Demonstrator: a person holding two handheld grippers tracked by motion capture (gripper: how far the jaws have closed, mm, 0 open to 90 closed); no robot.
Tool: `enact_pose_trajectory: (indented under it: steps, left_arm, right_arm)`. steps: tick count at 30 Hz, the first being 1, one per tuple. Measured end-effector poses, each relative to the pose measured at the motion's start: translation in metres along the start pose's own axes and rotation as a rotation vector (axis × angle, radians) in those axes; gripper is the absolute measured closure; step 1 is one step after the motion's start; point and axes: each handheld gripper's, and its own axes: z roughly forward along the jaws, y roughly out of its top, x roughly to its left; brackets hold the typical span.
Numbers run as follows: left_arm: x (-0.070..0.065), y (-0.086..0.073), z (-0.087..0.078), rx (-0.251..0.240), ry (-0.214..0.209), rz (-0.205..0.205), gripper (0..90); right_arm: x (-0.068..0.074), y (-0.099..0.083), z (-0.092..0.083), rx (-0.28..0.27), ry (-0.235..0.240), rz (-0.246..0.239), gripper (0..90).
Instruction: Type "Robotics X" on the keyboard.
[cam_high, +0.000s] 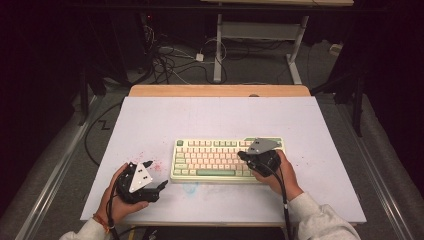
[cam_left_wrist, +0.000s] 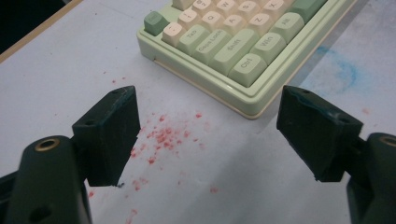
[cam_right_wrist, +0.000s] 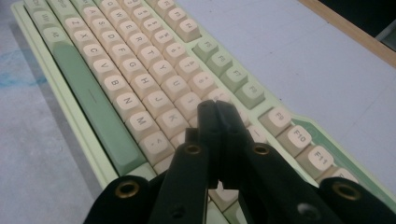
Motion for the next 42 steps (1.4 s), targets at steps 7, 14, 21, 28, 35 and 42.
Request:
enact_pose_trajectory:
  steps: [7,14,21,28,35,42]
  left_arm:
    - [-0.001,-0.001,0.001,0.007,-0.003,0.003,20.3]
    - [-0.002,-0.001,0.003,0.021,-0.011,0.01,20.3]
    - [-0.003,-0.002,0.005,0.032,-0.014,0.017,20.3]
    - [-0.002,-0.002,0.004,0.03,-0.013,0.017,20.3]
    - [-0.003,-0.002,0.004,0.034,-0.014,0.017,20.3]
    - [-0.002,-0.002,0.004,0.037,-0.015,0.016,20.3]
  right_arm:
    - [0.0,0.005,0.016,0.023,0.007,-0.001,90.0]
    - [0.0,0.009,0.026,0.04,0.008,0.002,90.0]
    - [-0.002,0.008,0.036,0.099,0.012,0.0,90.0]
    - [-0.002,0.012,0.023,0.036,0.002,0.02,90.0]
    - [0.0,0.014,0.011,-0.018,0.012,0.022,90.0]
    - [0.005,0.015,0.006,-0.046,0.023,0.022,88.6]
